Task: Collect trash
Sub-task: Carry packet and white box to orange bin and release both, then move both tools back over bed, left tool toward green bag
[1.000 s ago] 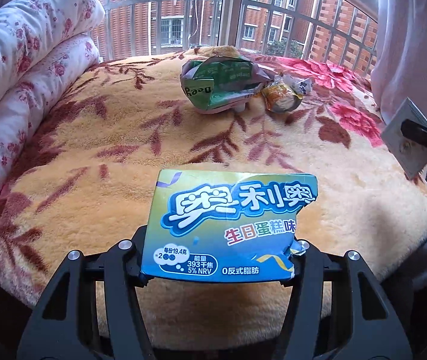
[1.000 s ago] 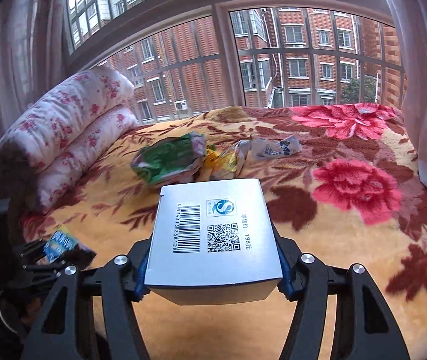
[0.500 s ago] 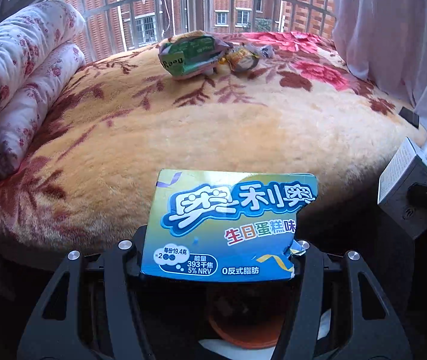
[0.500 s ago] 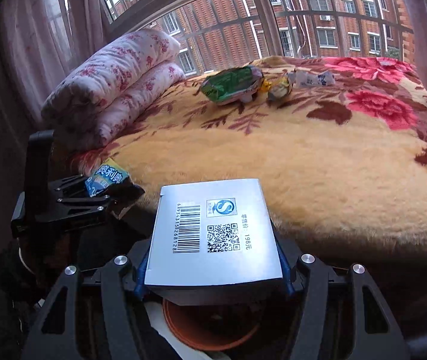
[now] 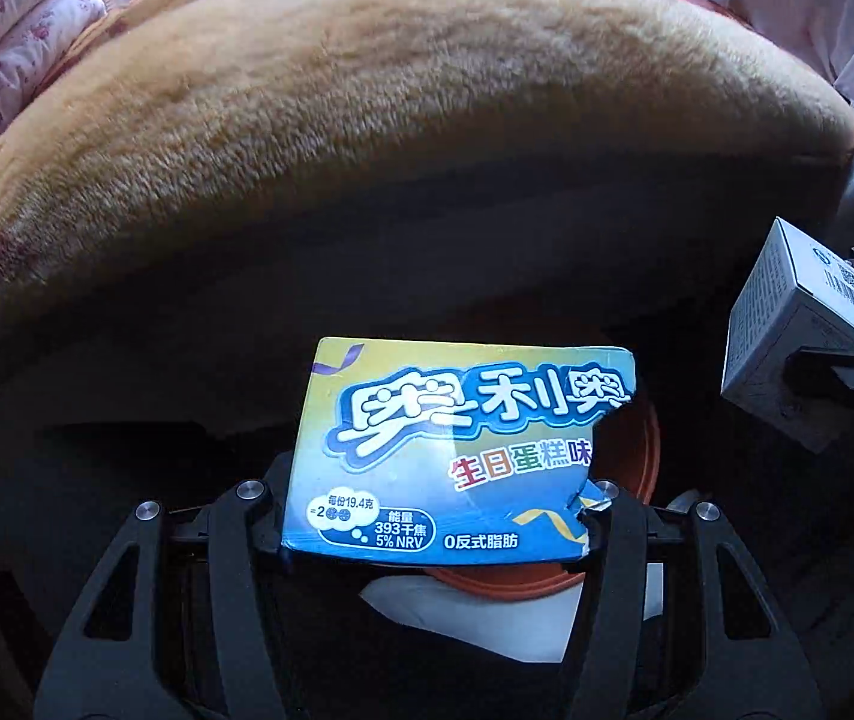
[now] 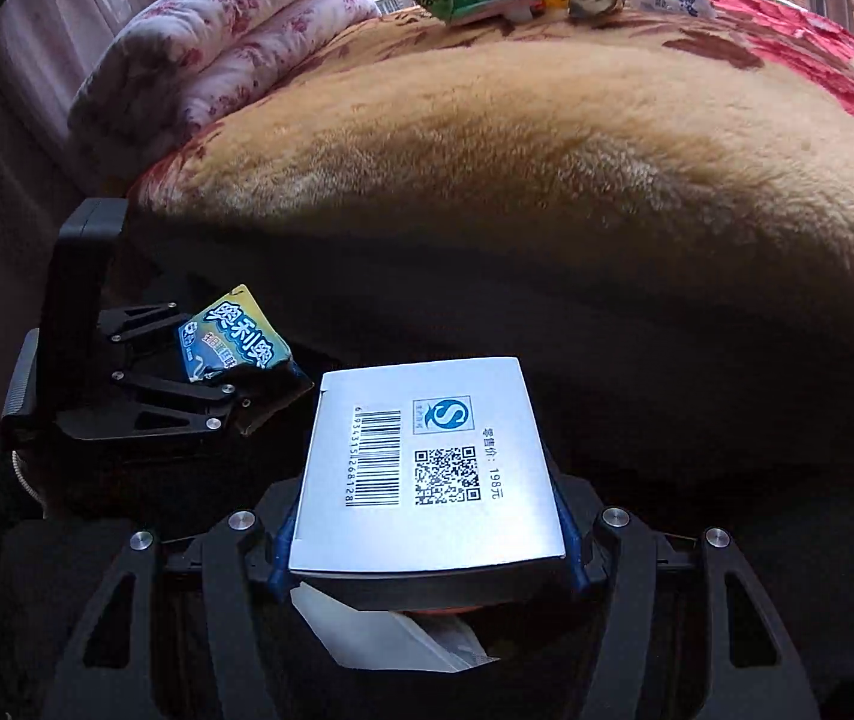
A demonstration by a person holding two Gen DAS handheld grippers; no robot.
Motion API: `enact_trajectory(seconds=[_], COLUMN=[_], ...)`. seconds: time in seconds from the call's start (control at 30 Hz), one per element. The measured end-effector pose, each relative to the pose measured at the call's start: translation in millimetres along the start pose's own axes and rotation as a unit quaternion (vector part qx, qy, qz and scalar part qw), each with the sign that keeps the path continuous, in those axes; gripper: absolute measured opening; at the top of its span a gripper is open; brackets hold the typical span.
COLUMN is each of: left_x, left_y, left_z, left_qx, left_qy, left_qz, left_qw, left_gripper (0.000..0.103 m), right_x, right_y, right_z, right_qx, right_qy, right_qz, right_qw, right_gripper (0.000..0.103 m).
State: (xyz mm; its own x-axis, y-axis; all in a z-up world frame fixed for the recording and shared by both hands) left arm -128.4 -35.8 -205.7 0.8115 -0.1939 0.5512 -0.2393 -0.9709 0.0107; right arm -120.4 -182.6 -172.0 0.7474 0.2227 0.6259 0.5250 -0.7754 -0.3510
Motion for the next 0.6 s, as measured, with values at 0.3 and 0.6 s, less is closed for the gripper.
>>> enact_trajectory(seconds=[0.3,0.6], left_x=[-24,-52], left_y=[-1,-11], left_z=[33,69], left_qx=[-0.014,0.007], left_qy=[-0.066,-0.158], left_qz=[-0.008,0.007], left_qw=[0.9977,0.9874], left_gripper=[0.057,0.073], right_x=[-19,-34], right_y=[-5,2], right_z=[32,61], right_qx=[0.009,-0.012], right_qy=[-0.05,-0.101], right_qz=[-0.021,-0.055], right_qw=[0.998,0.993], right_gripper=[0.062,0.086])
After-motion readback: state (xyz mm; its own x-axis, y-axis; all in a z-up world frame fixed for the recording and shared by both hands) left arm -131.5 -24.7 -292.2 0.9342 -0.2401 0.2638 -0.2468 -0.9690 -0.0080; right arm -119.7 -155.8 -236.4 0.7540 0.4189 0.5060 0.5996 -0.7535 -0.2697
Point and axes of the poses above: each gripper's, at about its wrist camera, not at the fingertips, and z roughly the way its jaws point, y to its right, x to its top, the point moved 10 cm from there along z, roughly the way its jaws point, and after that the axes turned 12 degrees about y, right-handed, at the moved point
